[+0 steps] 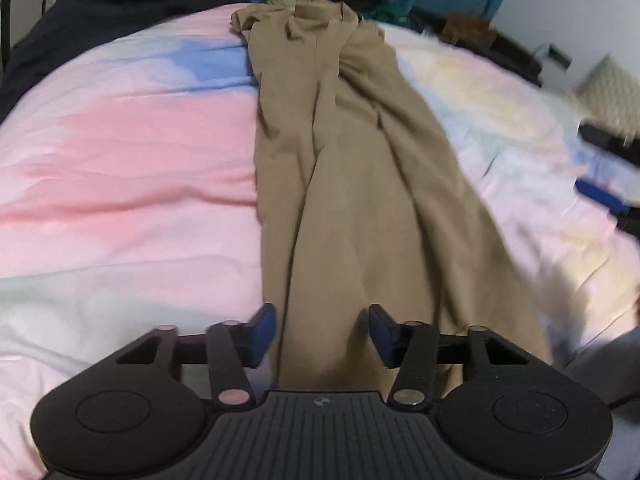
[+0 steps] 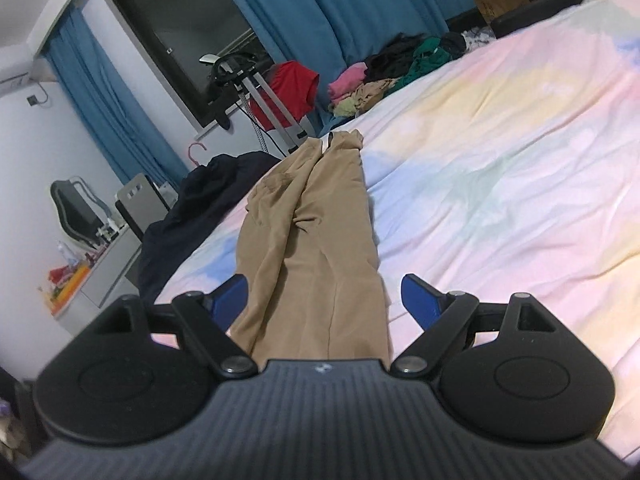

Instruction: Fold clothes

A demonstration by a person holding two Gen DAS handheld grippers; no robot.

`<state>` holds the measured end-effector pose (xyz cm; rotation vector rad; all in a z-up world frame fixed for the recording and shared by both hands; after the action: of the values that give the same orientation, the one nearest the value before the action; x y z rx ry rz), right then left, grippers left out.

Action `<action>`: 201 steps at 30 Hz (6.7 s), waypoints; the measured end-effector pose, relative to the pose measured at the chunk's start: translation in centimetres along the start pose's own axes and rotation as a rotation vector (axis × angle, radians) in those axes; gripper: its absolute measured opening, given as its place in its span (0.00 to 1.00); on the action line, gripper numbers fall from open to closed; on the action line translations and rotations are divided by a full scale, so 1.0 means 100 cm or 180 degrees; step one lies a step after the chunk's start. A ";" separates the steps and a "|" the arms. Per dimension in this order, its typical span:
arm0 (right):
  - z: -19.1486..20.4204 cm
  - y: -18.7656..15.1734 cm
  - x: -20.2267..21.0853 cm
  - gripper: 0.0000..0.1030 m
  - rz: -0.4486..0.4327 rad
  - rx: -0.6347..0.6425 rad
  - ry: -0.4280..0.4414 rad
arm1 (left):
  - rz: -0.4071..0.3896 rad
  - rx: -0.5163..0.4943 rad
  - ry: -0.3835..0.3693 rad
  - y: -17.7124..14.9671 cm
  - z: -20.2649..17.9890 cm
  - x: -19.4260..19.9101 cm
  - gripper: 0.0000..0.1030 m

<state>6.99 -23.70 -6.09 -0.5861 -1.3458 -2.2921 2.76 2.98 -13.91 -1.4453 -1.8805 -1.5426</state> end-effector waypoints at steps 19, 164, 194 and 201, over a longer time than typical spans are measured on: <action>-0.011 -0.025 -0.034 0.83 0.0756 -0.0215 0.0155 | 0.0173 -0.0939 -0.0674 -0.012 -0.078 -0.008 0.18; 0.046 0.037 0.000 0.91 -0.0605 0.0653 -0.0114 | -0.1801 -0.0573 0.0391 0.100 -0.039 0.066 0.98; 0.046 0.028 -0.026 0.90 -0.0810 0.0978 -0.0535 | -0.0595 0.0678 -0.0183 0.088 0.022 -0.020 0.98; 0.044 0.026 -0.032 0.90 -0.0737 0.0973 -0.0571 | -0.0268 0.1862 -0.0968 0.065 0.055 -0.044 0.98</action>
<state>11.65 -20.49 -4.03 -0.5686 -1.8956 -2.1816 11.97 5.00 -15.67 -1.3786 -2.3261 -0.7145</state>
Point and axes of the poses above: each gripper's, at about its wrist camera, not at the fingertips, and x roughly against the way its jaws point, z to its left, y to its top, the point moved 5 cm from there along -x, roughly the way its jaws point, and after that the axes turned 14 degrees about -y, right-handed, at the moved point
